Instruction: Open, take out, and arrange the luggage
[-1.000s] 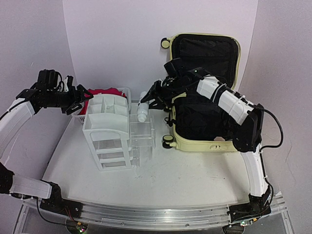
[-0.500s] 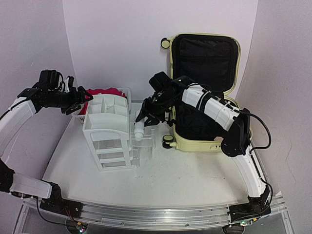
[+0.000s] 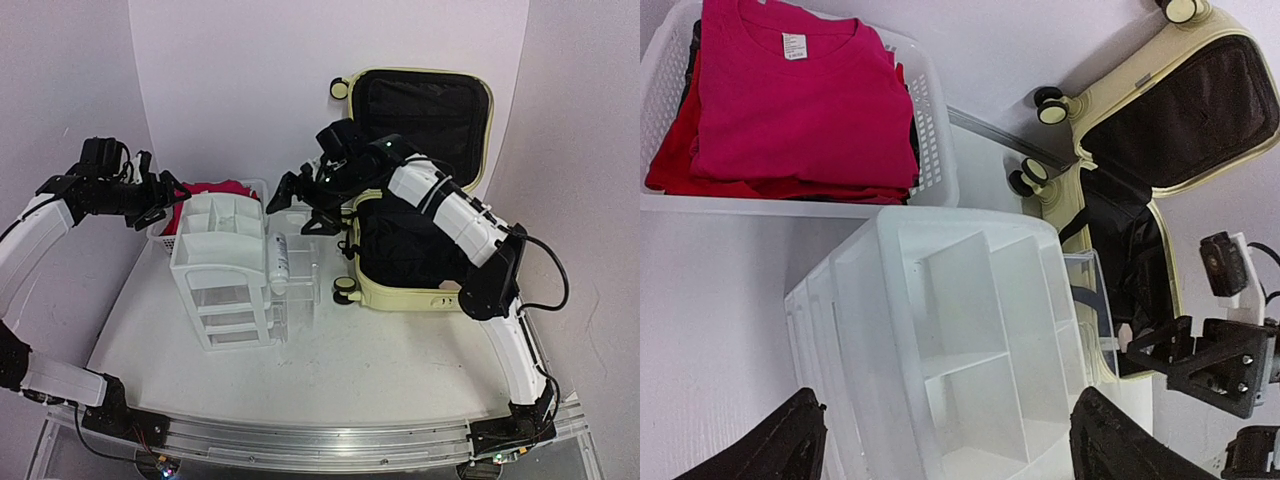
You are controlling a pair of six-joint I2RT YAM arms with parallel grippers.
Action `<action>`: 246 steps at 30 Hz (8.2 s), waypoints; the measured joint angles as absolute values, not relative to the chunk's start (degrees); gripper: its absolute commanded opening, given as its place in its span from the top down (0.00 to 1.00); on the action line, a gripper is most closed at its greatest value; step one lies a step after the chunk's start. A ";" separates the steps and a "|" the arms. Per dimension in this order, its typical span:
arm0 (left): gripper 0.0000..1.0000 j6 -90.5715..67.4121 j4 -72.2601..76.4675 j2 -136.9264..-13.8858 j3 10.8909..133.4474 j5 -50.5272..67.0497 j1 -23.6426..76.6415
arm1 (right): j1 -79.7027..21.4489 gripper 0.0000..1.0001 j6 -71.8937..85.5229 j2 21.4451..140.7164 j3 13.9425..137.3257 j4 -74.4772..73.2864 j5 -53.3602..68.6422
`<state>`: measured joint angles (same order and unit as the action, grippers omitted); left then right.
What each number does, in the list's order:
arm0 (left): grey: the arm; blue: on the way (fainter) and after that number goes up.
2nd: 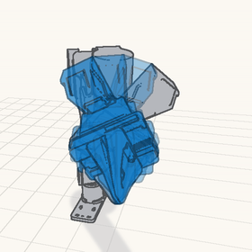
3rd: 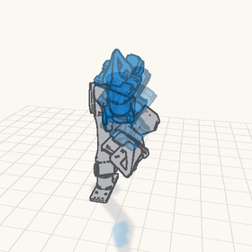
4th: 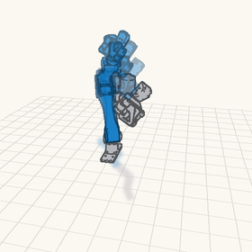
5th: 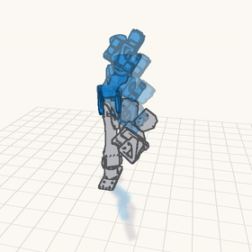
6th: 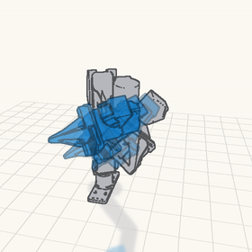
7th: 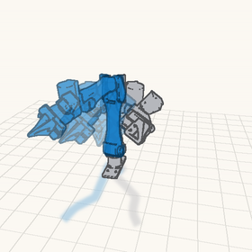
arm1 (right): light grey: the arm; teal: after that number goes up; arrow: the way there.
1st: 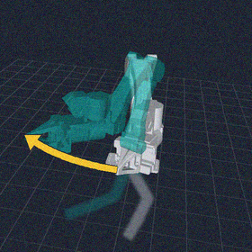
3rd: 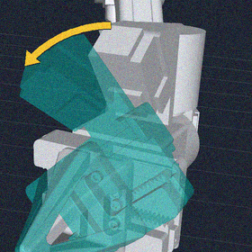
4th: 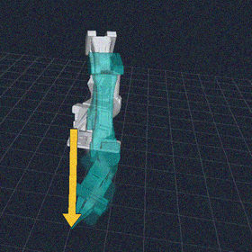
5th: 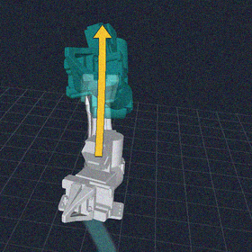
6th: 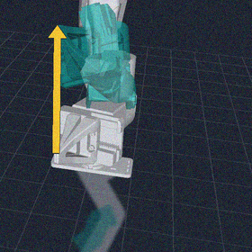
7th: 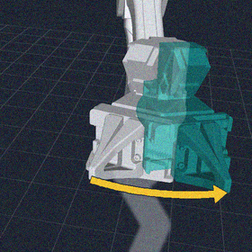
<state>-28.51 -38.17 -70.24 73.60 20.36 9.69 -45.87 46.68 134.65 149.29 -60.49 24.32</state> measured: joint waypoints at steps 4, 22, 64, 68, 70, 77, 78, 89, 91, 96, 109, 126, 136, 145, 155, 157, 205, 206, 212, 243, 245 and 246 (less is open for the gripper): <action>0.16 -28.91 -38.74 -71.44 74.59 20.32 9.69 | -43.11 0.02 41.71 126.96 142.04 -59.83 23.07; 0.18 -36.07 -39.53 -80.20 77.03 16.29 8.38 | -14.61 0.11 -27.53 106.80 108.51 -72.34 4.75; 0.17 -47.94 -37.56 -82.13 76.27 14.33 6.37 | -0.95 0.11 -66.92 128.79 107.96 -89.65 4.73; 0.17 -47.77 -37.65 -83.15 76.93 14.26 6.37 | -2.22 0.10 -67.33 128.79 105.80 -85.14 3.53; 0.17 -47.77 -37.52 -83.37 76.93 14.31 6.37 | -3.11 0.08 -67.42 128.86 105.67 -81.95 3.20; 0.18 -47.88 -37.50 -83.50 76.97 13.76 6.37 | -7.57 0.02 -59.59 129.86 108.16 -64.69 1.58; 0.18 -47.92 -37.65 -83.68 77.19 13.74 6.37 | -8.05 0.02 -56.53 130.67 110.34 -60.73 0.36; 0.19 -47.92 -38.46 -85.60 78.65 13.96 6.37 | -6.79 0.05 -58.72 126.37 109.21 -59.48 3.68; 0.19 -48.03 -38.46 -85.58 78.65 13.93 6.37 | -5.26 0.05 -62.11 124.46 107.04 -66.28 5.13; 0.19 -48.36 -38.26 -85.27 78.24 13.87 6.37 | -2.76 0.04 -66.37 123.66 106.65 -78.70 10.17; 0.20 -48.23 -38.26 -85.36 78.26 13.85 6.37 | -10.00 0.02 -69.14 124.36 97.95 -68.23 9.87; 0.20 -48.01 -38.13 -86.59 78.30 13.98 7.18 | -12.21 0.02 -54.22 127.70 99.74 -53.34 6.72; 0.20 -47.18 -38.13 -86.94 78.32 14.76 7.16 | -13.52 0.02 -56.14 125.12 101.45 -50.04 23.97; 0.20 -44.93 -38.13 -86.96 78.32 15.05 7.07 | -17.15 0.04 -55.99 125.40 104.25 -48.99 28.82; 0.20 -43.20 -38.28 -86.96 78.30 15.38 7.05 | -18.46 0.07 -58.94 125.67 100.92 -52.29 28.60; 0.20 -42.98 -38.37 -86.94 78.30 15.42 7.05 | -18.70 0.08 -59.55 125.99 100.73 -52.80 27.79; 0.20 -32.45 -39.92 -82.89 78.74 16.49 6.92 | -21.96 0.69 -44.66 119.92 95.20 -49.04 10.81; 0.20 -32.47 -39.53 -82.89 78.74 16.53 6.92 | -21.63 0.69 -43.44 119.04 95.20 -48.84 10.31; 0.20 -32.42 -38.30 -82.89 78.74 16.91 6.92 | -19.99 0.70 -37.41 114.39 95.22 -48.58 8.82; 0.21 -34.33 -33.61 -81.36 75.59 18.04 6.92 | -15.46 0.21 11.92 133.86 122.85 -49.80 0.12; 0.21 -34.52 -33.36 -81.36 75.59 18.06 6.92 | -15.31 0.20 13.78 134.15 124.09 -50.65 -0.03; 0.21 -34.54 -33.26 -81.36 75.59 18.13 6.92 | -15.25 0.20 14.61 134.52 124.92 -51.05 0.27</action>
